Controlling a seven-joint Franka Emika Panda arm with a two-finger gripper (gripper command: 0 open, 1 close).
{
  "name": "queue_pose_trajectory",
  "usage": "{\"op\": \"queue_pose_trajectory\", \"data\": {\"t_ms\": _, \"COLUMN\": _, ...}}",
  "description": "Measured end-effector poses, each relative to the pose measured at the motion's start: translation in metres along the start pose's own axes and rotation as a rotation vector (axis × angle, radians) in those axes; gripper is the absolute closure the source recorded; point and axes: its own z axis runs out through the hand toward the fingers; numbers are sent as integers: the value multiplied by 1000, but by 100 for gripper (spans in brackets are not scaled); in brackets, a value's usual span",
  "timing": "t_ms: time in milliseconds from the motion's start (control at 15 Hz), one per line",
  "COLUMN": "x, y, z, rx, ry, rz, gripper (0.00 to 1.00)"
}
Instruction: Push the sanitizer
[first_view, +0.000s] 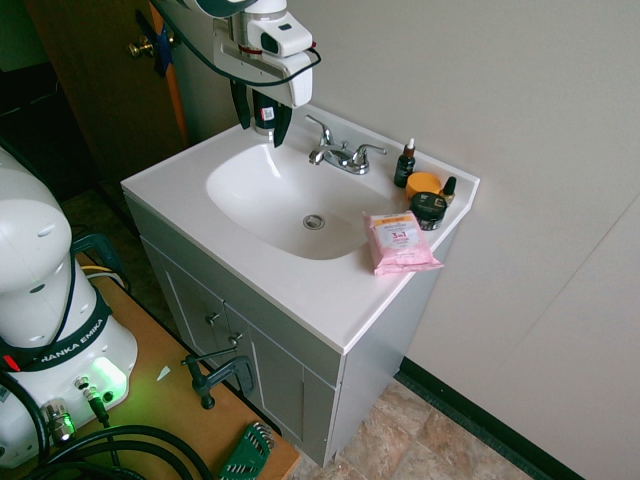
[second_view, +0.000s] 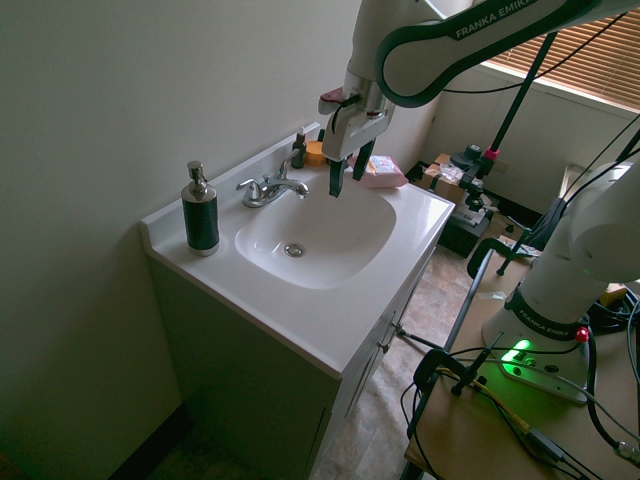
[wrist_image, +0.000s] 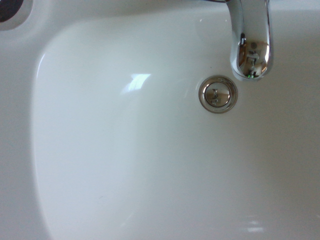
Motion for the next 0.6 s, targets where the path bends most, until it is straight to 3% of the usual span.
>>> {"op": "queue_pose_trajectory", "data": {"t_ms": 200, "x": 1, "y": -3, "z": -6, "rx": 9, "ry": 8, "rz": -10, "gripper": 0}}
{"op": "queue_pose_trajectory", "data": {"t_ms": 400, "x": 0, "y": -41, "z": -51, "rx": 47, "ry": 45, "rz": -45, "gripper": 0}}
{"op": "queue_pose_trajectory", "data": {"t_ms": 467, "x": -3, "y": -61, "z": -72, "rx": 57, "ry": 57, "rz": -54, "gripper": 100}}
{"op": "queue_pose_trajectory", "data": {"t_ms": 600, "x": -10, "y": -105, "z": -102, "rx": 69, "ry": 84, "rz": -58, "gripper": 100}}
